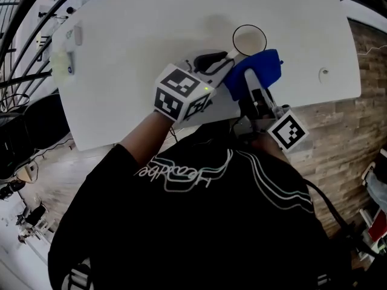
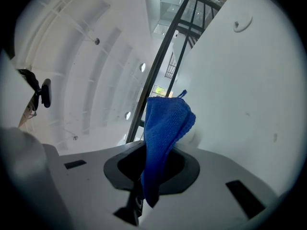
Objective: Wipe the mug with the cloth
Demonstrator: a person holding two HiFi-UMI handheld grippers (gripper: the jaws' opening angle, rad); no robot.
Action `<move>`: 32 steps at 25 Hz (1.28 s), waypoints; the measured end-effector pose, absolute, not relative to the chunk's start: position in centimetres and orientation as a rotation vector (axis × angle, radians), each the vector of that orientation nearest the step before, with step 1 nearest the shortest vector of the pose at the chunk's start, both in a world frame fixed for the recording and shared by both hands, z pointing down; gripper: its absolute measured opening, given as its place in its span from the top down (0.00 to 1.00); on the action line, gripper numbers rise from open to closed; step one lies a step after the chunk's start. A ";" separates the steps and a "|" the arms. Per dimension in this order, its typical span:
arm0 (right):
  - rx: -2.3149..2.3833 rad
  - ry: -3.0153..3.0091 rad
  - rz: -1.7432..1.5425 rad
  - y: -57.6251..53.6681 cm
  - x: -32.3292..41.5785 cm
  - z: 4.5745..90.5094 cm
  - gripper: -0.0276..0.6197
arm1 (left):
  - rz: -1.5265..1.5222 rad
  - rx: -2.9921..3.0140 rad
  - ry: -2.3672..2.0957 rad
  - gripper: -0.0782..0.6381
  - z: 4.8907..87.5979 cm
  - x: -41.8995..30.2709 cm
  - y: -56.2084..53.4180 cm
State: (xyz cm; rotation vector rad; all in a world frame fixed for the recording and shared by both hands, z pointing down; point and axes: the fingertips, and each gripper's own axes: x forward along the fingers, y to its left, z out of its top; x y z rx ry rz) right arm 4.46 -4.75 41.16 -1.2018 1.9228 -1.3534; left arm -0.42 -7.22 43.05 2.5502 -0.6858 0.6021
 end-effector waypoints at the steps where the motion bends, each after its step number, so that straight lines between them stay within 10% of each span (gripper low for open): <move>1: -1.208 1.919 -1.360 -4.8 4.4 41.4 0.88 | 0.606 2.550 -0.679 0.77 43.1 -0.4 -7.2; 32: -1.329 2.166 -1.502 -3.5 6.3 41.1 0.88 | 0.627 2.642 -0.628 0.78 42.8 -0.4 -6.4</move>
